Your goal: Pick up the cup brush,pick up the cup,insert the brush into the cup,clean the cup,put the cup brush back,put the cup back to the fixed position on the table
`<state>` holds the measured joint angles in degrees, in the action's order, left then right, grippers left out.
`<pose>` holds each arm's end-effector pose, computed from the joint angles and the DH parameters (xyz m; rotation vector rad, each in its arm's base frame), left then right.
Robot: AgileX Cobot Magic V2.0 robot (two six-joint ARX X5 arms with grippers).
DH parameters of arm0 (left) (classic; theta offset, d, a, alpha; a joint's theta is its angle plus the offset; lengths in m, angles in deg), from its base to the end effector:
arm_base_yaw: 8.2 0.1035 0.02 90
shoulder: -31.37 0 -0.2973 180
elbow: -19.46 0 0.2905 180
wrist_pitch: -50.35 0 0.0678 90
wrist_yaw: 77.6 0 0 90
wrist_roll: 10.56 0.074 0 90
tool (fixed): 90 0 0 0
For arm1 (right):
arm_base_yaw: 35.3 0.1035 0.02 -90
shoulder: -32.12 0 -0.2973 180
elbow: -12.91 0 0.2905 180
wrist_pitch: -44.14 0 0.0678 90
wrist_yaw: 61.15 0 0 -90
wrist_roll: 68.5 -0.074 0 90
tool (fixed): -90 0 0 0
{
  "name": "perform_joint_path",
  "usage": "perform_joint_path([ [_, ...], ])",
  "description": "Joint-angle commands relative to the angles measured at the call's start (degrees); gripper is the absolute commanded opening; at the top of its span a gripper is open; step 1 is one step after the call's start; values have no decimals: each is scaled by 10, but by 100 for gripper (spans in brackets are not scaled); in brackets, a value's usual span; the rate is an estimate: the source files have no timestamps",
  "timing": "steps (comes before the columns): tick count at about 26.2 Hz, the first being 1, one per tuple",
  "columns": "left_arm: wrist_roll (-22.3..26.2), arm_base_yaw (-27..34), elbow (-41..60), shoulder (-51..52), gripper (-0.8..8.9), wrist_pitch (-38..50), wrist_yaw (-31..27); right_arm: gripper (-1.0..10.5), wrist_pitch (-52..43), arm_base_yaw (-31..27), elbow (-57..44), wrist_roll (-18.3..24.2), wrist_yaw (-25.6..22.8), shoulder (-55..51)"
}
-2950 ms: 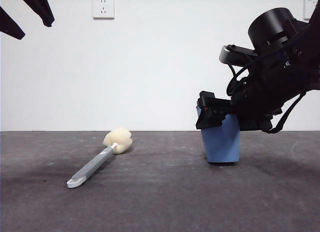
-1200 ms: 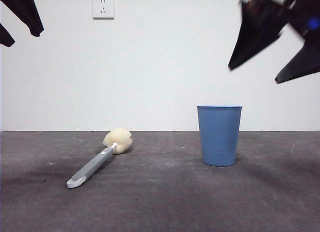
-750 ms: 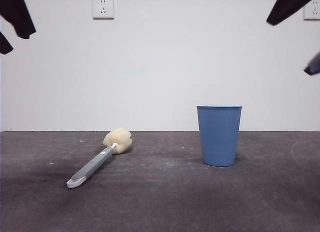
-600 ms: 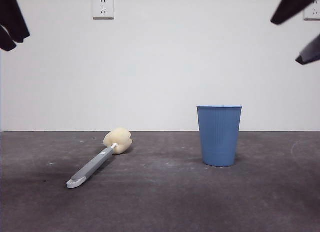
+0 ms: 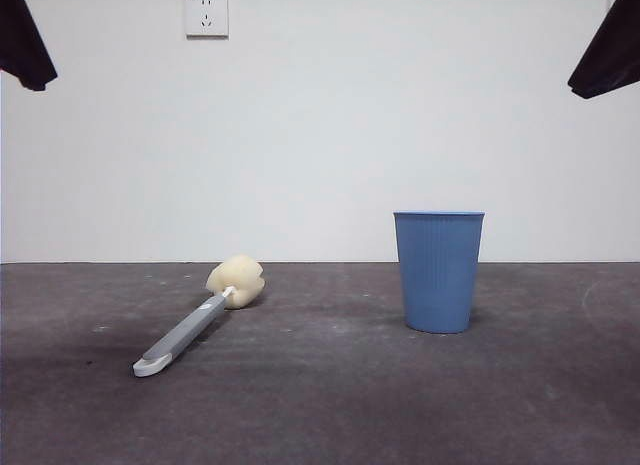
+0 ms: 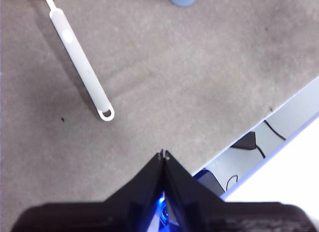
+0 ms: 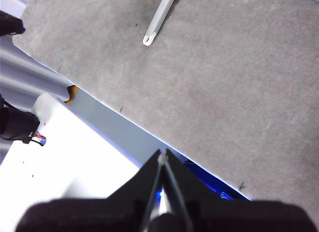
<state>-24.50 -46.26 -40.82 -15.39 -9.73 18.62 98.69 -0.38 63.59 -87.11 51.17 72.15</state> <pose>0.1494 -0.1271 0.2854 0.0092 0.8807 -0.6249 0.1282 0.1238 0.2539 0.1948 0.9371 0.8086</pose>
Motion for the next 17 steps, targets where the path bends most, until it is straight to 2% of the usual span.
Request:
perform_joint_path([
  [1,7,-2,4,0,-3,5,-1,1,-1,1,0,-3,-2,-1],
  [4,16,1,4,7,-3,6,-6,1,-2,1,0,-3,-2,-1],
  [6,62,31,4,36,-3,35,-52,1,-2,1,0,-3,-2,-1],
  [8,115,80,5,71,-3,113,-58,1,-1,1,0,-3,-2,-1],
  [11,160,176,27,147,-3,241,-57,1,-2,1,0,-3,-2,-1],
  [15,172,272,154,257,-3,417,-59,1,-1,1,0,-3,-2,-1],
  [17,172,294,222,301,-3,463,-60,1,-1,1,0,-3,-2,-1],
])
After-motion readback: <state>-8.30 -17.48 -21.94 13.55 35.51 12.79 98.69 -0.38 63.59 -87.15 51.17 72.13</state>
